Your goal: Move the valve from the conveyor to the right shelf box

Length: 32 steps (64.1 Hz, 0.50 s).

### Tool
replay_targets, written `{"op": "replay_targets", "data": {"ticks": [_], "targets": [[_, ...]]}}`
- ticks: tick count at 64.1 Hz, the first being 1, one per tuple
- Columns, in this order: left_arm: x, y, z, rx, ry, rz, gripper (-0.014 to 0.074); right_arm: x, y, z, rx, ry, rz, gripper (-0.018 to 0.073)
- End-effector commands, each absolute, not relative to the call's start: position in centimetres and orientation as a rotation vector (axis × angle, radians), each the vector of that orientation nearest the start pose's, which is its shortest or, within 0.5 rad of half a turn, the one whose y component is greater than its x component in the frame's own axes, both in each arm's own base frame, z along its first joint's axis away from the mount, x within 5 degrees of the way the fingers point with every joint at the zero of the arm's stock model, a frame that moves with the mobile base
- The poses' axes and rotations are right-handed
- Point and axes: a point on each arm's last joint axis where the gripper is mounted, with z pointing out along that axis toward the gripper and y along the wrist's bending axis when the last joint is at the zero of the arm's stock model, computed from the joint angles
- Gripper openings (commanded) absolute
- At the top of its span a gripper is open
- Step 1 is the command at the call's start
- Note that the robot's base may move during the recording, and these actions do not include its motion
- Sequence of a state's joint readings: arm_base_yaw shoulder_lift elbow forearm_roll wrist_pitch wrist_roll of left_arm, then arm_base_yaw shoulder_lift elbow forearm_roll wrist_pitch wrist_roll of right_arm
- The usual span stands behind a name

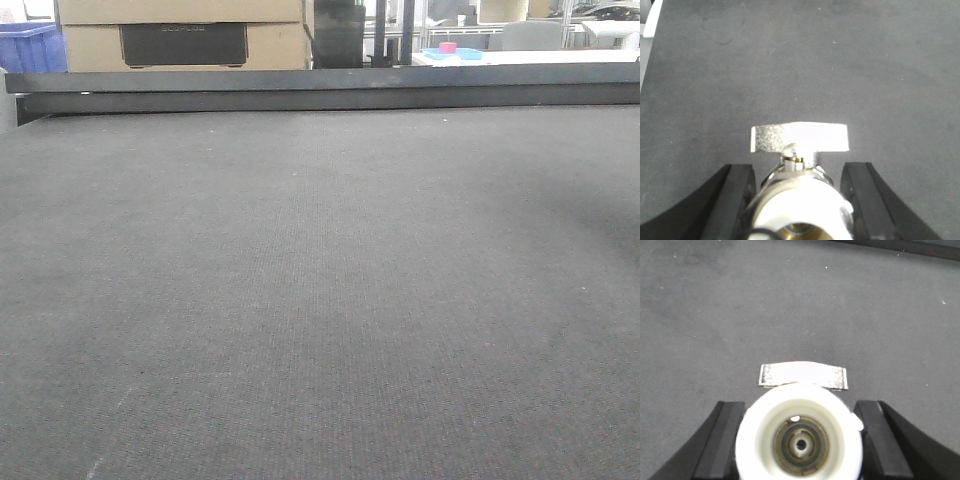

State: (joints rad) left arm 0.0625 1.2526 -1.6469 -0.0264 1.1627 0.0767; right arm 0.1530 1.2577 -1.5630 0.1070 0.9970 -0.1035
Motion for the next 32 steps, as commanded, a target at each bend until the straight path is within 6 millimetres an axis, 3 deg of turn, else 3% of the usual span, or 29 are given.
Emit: {"op": "replay_targets", "data": {"ticks": [1, 32], "targets": [[23.0, 1.0, 49.3, 0.014, 2.159, 0.032, -0.0111, 23.9, 4.5, 48.4, -0.253, 2.049, 0.160, -0.0153], [23.8, 1.1, 50.8, 0.009, 1.964, 0.044, -0.0111, 23.9, 4.5, 48.5, -0.253, 2.048, 0.160, -0.0153]]}}
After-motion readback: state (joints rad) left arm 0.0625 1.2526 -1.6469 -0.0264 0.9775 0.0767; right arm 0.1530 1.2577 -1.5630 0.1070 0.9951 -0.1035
